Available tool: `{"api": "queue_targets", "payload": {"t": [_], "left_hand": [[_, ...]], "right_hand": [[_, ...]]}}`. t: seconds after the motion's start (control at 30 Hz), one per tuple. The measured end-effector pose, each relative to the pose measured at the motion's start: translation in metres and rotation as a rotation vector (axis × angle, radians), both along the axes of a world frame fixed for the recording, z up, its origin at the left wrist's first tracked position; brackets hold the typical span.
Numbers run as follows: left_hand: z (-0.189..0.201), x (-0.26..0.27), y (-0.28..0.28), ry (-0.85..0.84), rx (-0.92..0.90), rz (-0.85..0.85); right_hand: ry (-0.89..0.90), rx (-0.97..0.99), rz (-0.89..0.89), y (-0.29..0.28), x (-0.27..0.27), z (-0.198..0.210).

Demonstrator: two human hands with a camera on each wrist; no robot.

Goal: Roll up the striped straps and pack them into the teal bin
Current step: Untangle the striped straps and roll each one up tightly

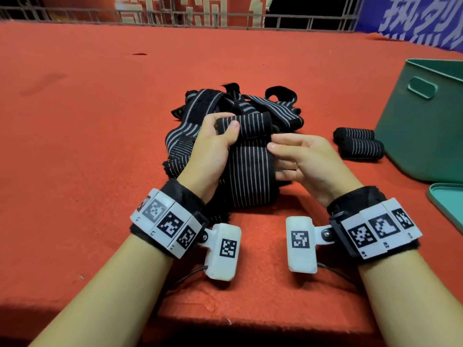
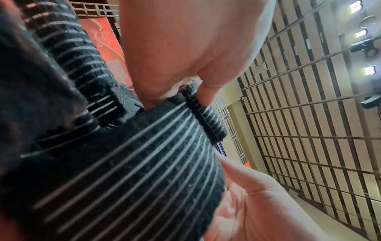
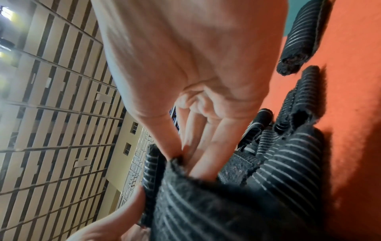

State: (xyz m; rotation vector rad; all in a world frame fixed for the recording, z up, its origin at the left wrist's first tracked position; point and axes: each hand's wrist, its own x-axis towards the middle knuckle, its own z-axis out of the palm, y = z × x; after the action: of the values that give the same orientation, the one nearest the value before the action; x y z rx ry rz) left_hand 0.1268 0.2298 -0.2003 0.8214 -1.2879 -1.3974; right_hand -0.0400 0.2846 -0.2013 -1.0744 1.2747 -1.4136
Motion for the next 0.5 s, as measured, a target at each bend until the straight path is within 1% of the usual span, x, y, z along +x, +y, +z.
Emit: {"api": "queue_targets", "payload": {"t": [0.07, 0.1, 0.17, 0.23, 0.27, 0.4, 0.5], "left_hand": [[0.001, 0.001, 0.000, -0.015, -0.053, 0.008], [0.001, 0.001, 0.001, -0.017, -0.074, 0.002], [0.002, 0.001, 0.002, -0.018, -0.121, -0.010], [0.002, 0.003, 0.002, -0.010, -0.159, -0.037], [0.002, 0.003, 0.003, -0.013, -0.172, -0.060], [0.004, 0.004, 0.005, -0.036, -0.181, -0.153], [0.004, 0.005, 0.004, -0.044, -0.158, -0.158]], "right_hand": [[0.038, -0.021, -0.013, 0.002, 0.003, 0.000], [0.029, -0.024, -0.026, 0.002, 0.005, 0.002], [-0.018, -0.014, -0.036, 0.004, 0.008, 0.007], [-0.091, -0.005, 0.001, 0.005, 0.010, 0.012], [-0.093, 0.001, 0.017, 0.006, 0.009, 0.014], [0.070, -0.060, 0.041, 0.009, 0.011, 0.010], [0.057, -0.106, 0.026, 0.009, 0.008, 0.006]]}}
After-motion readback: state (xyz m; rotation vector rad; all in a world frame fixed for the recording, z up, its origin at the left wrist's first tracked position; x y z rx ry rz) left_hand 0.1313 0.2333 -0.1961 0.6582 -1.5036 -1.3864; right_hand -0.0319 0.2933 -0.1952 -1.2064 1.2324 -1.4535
